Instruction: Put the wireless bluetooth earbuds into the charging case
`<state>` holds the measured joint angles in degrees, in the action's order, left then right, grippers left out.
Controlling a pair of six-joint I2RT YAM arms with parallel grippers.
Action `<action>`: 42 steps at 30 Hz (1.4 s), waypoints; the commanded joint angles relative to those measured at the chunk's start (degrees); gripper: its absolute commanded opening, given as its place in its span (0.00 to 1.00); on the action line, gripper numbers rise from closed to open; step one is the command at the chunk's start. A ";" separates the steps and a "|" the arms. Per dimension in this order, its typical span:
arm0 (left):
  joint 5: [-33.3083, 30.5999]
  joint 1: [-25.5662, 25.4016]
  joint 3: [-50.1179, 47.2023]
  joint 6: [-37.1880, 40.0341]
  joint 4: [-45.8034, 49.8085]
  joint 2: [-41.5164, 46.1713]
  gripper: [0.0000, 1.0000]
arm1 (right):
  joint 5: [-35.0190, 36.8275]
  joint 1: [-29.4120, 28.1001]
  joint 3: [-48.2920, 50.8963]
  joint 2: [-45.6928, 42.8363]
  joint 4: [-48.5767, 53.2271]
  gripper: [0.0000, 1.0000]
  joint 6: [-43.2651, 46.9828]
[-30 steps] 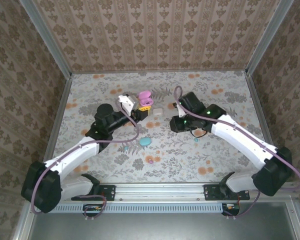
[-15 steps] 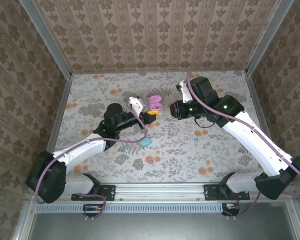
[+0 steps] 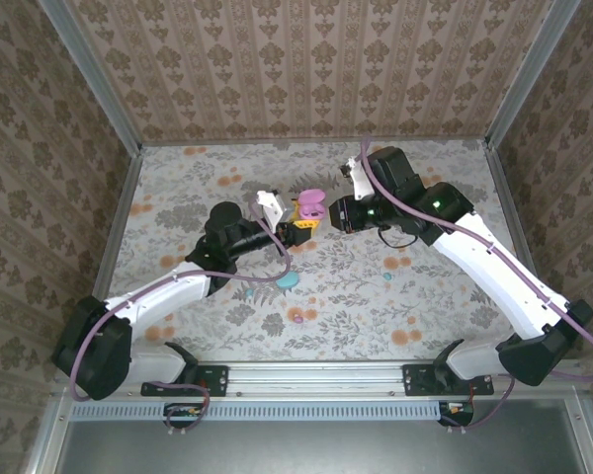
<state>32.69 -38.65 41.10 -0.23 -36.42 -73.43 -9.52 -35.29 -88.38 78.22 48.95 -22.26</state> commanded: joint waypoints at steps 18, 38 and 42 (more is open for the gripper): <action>3.19 -0.99 3.52 0.49 -0.58 -0.75 0.37 | 1.60 -1.10 -3.66 4.69 0.44 0.22 3.04; 2.73 -1.07 3.72 0.58 -0.01 -0.71 0.37 | -2.43 -1.49 -3.26 3.72 -0.78 0.34 2.87; 2.58 -1.07 3.72 0.48 -0.22 -0.67 0.38 | -1.74 -1.45 -3.18 3.29 -0.17 0.34 2.81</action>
<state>34.74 -39.35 42.41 -0.21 -35.33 -74.22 -9.69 -36.27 -91.02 82.63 48.16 -19.46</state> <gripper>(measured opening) 0.378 0.343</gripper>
